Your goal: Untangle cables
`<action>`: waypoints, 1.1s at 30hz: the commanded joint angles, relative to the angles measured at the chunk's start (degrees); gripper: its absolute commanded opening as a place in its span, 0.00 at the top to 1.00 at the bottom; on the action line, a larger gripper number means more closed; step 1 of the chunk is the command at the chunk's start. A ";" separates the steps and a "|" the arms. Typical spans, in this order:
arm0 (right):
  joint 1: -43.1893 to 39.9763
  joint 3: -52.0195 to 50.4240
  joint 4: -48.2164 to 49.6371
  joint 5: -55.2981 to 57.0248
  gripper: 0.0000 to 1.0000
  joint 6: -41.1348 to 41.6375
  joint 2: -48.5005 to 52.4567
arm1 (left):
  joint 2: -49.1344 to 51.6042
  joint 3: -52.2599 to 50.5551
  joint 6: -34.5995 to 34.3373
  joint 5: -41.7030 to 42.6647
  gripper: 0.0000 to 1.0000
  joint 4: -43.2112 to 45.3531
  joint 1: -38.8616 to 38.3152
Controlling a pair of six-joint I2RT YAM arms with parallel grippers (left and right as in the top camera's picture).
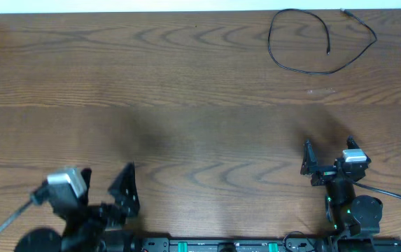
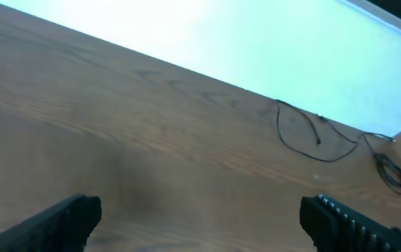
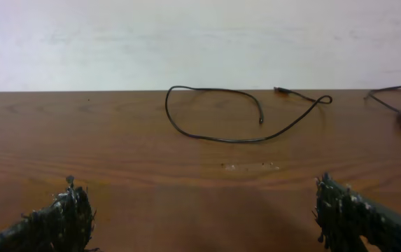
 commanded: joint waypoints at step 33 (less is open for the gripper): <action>0.33 -0.20 -0.11 0.46 0.01 0.55 -0.04 | -17.64 0.98 -7.23 -4.85 0.02 -15.67 0.20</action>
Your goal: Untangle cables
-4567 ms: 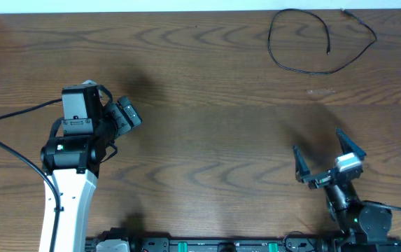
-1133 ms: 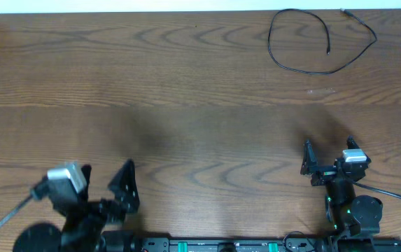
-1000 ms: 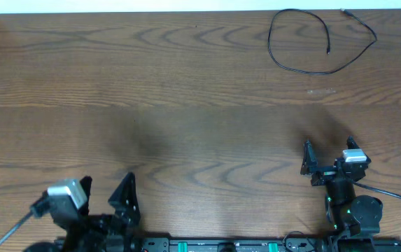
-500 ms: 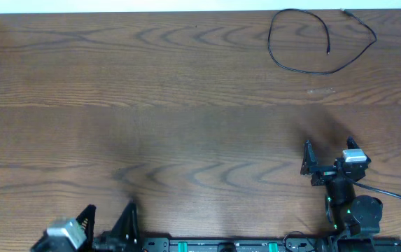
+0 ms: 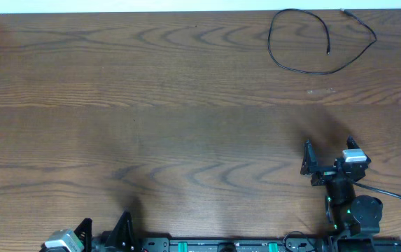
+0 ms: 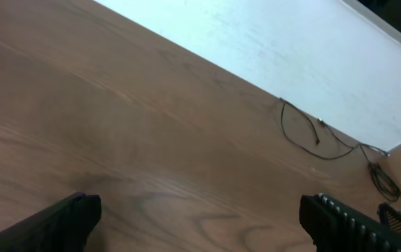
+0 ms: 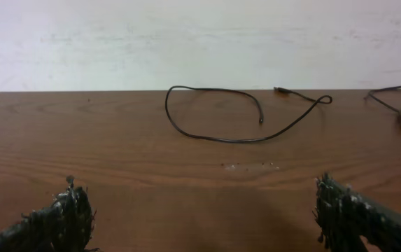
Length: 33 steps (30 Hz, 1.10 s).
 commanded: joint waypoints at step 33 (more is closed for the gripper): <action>0.33 -0.20 -0.09 0.46 0.01 0.55 -0.04 | 0.35 -30.56 -0.50 -10.80 0.02 39.87 0.20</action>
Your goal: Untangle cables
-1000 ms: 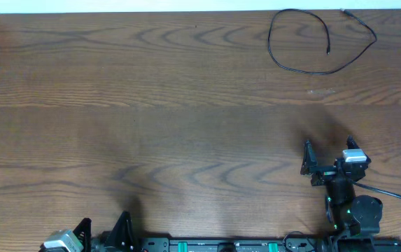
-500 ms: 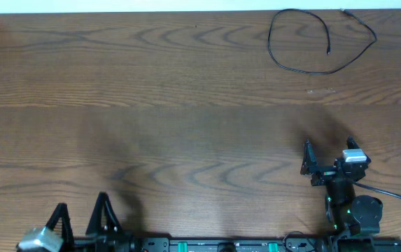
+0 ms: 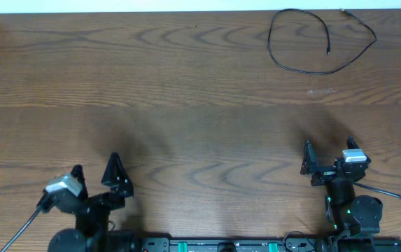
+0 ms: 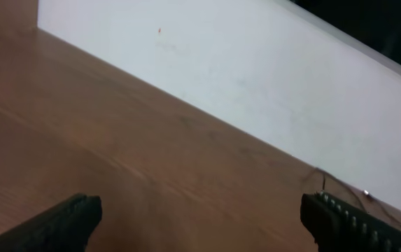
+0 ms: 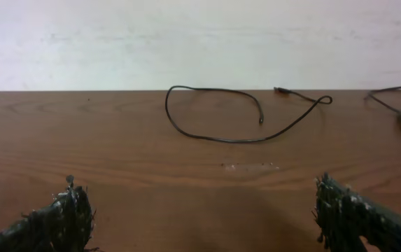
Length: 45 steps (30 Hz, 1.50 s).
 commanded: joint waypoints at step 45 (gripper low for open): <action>0.33 -0.20 -0.13 0.46 0.01 0.55 -0.04 | 0.35 -31.26 8.15 -1.84 0.02 30.05 0.20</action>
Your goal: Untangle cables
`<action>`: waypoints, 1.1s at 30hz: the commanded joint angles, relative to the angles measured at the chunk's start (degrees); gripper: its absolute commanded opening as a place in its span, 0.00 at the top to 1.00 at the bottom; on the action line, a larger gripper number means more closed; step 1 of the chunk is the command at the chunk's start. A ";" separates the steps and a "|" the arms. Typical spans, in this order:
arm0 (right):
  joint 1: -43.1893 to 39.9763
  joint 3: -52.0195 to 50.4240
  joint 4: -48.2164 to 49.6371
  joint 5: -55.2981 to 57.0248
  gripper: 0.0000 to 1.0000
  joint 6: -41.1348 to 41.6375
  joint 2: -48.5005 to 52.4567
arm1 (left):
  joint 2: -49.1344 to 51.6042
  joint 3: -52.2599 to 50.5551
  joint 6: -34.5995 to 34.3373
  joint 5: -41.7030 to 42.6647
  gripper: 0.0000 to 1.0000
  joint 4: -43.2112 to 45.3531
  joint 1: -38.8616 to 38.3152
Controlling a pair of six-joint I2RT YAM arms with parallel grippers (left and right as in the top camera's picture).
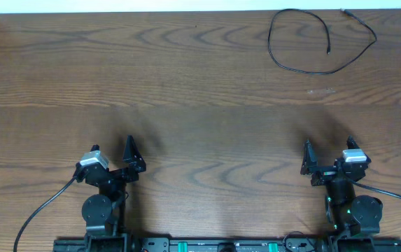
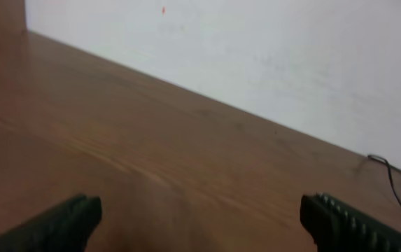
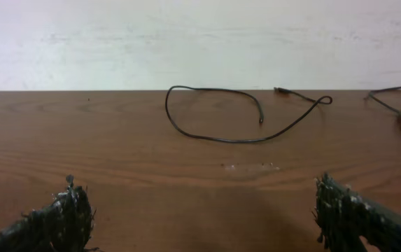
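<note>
A thin black cable [image 1: 305, 43] lies in an open loop at the table's far right; the right wrist view shows the same cable [image 3: 214, 115] well ahead of my right gripper [image 3: 203, 217]. A second, bundled black cable lies at the right edge, apart from the first cable. My right gripper [image 1: 328, 147] stands open and empty near the front right. My left gripper [image 1: 110, 150] stands open and empty at the front left, far from both cables. In the left wrist view the left gripper [image 2: 200, 224] points along the table, with a bit of cable [image 2: 396, 183] at the far right.
The brown wooden table [image 1: 186, 84] ends at a white wall [image 3: 200, 35] at the back. A grey lead [image 1: 43, 210] runs from the left arm's base to the front edge. The arms' bases sit on a black rail at the front.
My left gripper has moved right and farther onto the table, and now looks low along the tabletop. The right gripper and both cables have not moved.
My left gripper was open at the front left corner, then nearly out of the overhead view at the front edge, then back at the front left, and now it stands a little farther in. The right gripper stayed open and still, and the cables lay unmoved.
</note>
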 commanded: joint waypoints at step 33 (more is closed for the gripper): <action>0.35 -0.20 -0.13 0.46 0.01 0.55 -0.04 | 1.49 -0.24 1.18 -0.76 0.02 -4.17 0.20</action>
